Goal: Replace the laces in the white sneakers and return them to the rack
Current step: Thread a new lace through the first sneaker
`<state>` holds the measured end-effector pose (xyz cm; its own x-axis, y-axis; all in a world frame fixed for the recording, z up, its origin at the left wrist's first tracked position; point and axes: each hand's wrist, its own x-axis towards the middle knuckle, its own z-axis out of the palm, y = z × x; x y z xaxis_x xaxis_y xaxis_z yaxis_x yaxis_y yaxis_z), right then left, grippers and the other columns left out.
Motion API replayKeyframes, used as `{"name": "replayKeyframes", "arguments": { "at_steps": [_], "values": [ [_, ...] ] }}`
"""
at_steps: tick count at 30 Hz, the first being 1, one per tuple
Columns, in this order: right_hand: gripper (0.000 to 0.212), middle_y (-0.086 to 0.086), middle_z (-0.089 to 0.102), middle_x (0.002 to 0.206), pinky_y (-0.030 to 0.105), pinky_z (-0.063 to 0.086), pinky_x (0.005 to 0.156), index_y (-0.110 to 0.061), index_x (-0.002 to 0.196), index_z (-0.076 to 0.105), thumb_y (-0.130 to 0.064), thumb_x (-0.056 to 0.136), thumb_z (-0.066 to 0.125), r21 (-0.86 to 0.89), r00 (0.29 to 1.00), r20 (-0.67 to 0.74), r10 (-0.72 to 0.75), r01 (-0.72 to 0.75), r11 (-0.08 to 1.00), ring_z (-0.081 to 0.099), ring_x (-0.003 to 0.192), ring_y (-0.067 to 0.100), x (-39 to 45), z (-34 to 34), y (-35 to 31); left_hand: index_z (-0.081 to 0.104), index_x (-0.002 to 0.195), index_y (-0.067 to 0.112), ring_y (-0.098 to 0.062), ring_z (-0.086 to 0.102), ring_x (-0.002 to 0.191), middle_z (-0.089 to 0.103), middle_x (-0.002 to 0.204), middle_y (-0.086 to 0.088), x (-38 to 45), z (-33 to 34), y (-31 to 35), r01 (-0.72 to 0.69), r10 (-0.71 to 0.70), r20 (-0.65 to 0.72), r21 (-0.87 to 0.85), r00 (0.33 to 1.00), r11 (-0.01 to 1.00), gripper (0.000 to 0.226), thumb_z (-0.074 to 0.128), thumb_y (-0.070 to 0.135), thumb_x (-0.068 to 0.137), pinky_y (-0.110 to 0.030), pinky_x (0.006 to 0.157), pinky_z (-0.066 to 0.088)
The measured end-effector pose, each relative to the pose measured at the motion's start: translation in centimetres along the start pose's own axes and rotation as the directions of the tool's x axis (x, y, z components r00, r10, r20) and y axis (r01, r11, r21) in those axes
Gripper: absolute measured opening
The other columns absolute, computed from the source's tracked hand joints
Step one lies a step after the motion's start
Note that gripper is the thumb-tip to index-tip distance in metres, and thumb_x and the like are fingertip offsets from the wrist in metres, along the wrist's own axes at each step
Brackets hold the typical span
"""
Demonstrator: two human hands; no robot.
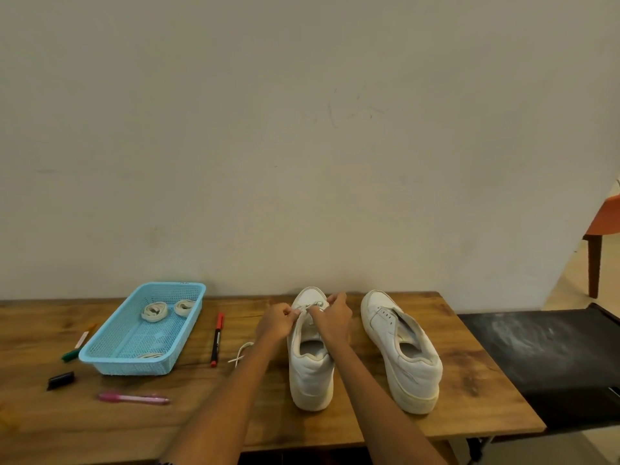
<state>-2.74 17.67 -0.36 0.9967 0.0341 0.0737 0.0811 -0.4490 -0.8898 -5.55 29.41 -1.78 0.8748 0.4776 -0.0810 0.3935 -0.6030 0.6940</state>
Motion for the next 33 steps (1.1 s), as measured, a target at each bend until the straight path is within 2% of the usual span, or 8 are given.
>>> {"name": "replayKeyframes", "arguments": {
  "at_steps": [10, 13, 16, 21, 24, 28, 31, 33],
  "values": [
    [0.036, 0.011, 0.059, 0.105, 0.030, 0.048, 0.071, -0.007, 0.108, 0.047, -0.019, 0.080, 0.067, -0.008, 1.000, -0.016, 0.004, -0.005, 1.000, 0.054, 0.085, 0.019, 0.1, 0.3, 0.2, 0.065, 0.108, 0.011, -0.020, 0.061, 0.097, 0.065, 0.110, -0.006, -0.6, 0.4, 1.4, 0.302, -0.278, -0.122, 0.302, 0.953, 0.904, 0.023, 0.050, 0.023, 0.096, -0.027, 0.069, 0.044],
    [0.036, 0.011, 0.060, 0.105, 0.033, 0.052, 0.075, -0.008, 0.108, 0.047, -0.019, 0.080, 0.066, -0.016, 1.000, -0.009, -0.003, 0.002, 1.000, 0.056, 0.086, 0.020, 0.2, 0.4, 0.3, 0.058, 0.118, 0.007, -0.024, 0.058, 0.109, 0.061, 0.117, -0.010, 0.3, -0.9, 2.6, 0.266, -0.197, -0.215, 0.364, 0.956, 0.892, 0.026, 0.044, 0.013, 0.096, -0.031, 0.079, 0.050],
    [0.037, 0.010, 0.060, 0.106, 0.030, 0.050, 0.071, -0.009, 0.110, 0.047, -0.020, 0.081, 0.066, -0.029, 1.000, 0.009, -0.001, 0.002, 1.000, 0.056, 0.086, 0.019, 0.3, 0.4, 0.3, 0.042, 0.127, 0.007, -0.028, 0.054, 0.114, 0.058, 0.122, -0.012, 1.2, -1.5, 3.1, 0.026, 0.028, -0.141, 0.364, 0.990, 0.931, 0.032, 0.045, 0.011, 0.096, -0.034, 0.087, 0.048],
    [0.037, 0.009, 0.060, 0.108, 0.022, 0.043, 0.069, -0.010, 0.112, 0.047, -0.021, 0.082, 0.067, -0.049, 1.000, 0.018, -0.008, 0.009, 0.999, 0.053, 0.085, 0.015, 0.4, 0.4, 0.4, 0.050, 0.122, 0.005, -0.029, 0.056, 0.110, 0.060, 0.121, -0.014, 2.2, -0.7, 2.3, -0.161, 0.159, 0.029, 0.187, 0.987, 0.969, 0.032, 0.056, 0.013, 0.091, -0.035, 0.091, 0.045],
    [0.037, 0.009, 0.061, 0.108, 0.023, 0.045, 0.070, -0.011, 0.112, 0.048, -0.022, 0.083, 0.067, -0.058, 1.000, 0.024, 0.001, 0.001, 0.998, 0.057, 0.088, 0.018, 0.4, 0.4, 0.3, 0.057, 0.106, 0.003, -0.030, 0.056, 0.105, 0.062, 0.109, -0.013, 1.8, -1.5, 3.0, -0.071, 0.072, -0.028, 0.025, 0.997, 0.997, 0.021, 0.044, 0.015, 0.096, -0.033, 0.084, 0.042],
    [0.032, 0.008, 0.061, 0.112, 0.025, 0.046, 0.072, -0.012, 0.113, 0.050, -0.023, 0.086, 0.063, -0.143, 0.999, 0.052, -0.004, 0.011, 0.990, 0.060, 0.097, 0.022, 0.1, -0.1, -0.2, 0.051, 0.066, 0.007, -0.028, 0.055, 0.079, 0.054, 0.071, -0.009, 1.1, -5.5, 3.8, 0.056, -0.087, -0.187, -0.167, 0.979, 0.984, 0.046, 0.037, 0.035, 0.099, -0.032, 0.070, 0.039],
    [0.028, 0.007, 0.061, 0.112, 0.026, 0.040, 0.070, -0.011, 0.115, 0.050, -0.023, 0.090, 0.056, -0.192, 0.997, 0.072, -0.001, 0.015, 0.981, 0.058, 0.096, 0.021, 0.3, -1.0, -1.2, 0.055, 0.075, 0.008, -0.027, 0.058, 0.075, 0.058, 0.079, -0.008, 0.8, -8.9, 4.6, 0.080, -0.208, -0.230, -0.466, 0.951, 0.881, 0.039, 0.044, 0.039, 0.096, -0.035, 0.071, 0.050],
    [0.029, 0.008, 0.062, 0.108, 0.026, 0.039, 0.069, -0.011, 0.116, 0.049, -0.022, 0.090, 0.053, -0.126, 0.999, 0.025, -0.034, 0.037, 0.991, 0.057, 0.092, 0.021, 0.4, -1.5, -2.6, 0.054, 0.091, 0.006, -0.020, 0.054, 0.067, 0.058, 0.080, -0.008, 0.4, -10.8, 5.5, 0.111, -0.260, -0.100, -0.721, 0.960, 0.684, 0.025, 0.050, 0.031, 0.095, -0.033, 0.064, 0.052]
  ]
}}
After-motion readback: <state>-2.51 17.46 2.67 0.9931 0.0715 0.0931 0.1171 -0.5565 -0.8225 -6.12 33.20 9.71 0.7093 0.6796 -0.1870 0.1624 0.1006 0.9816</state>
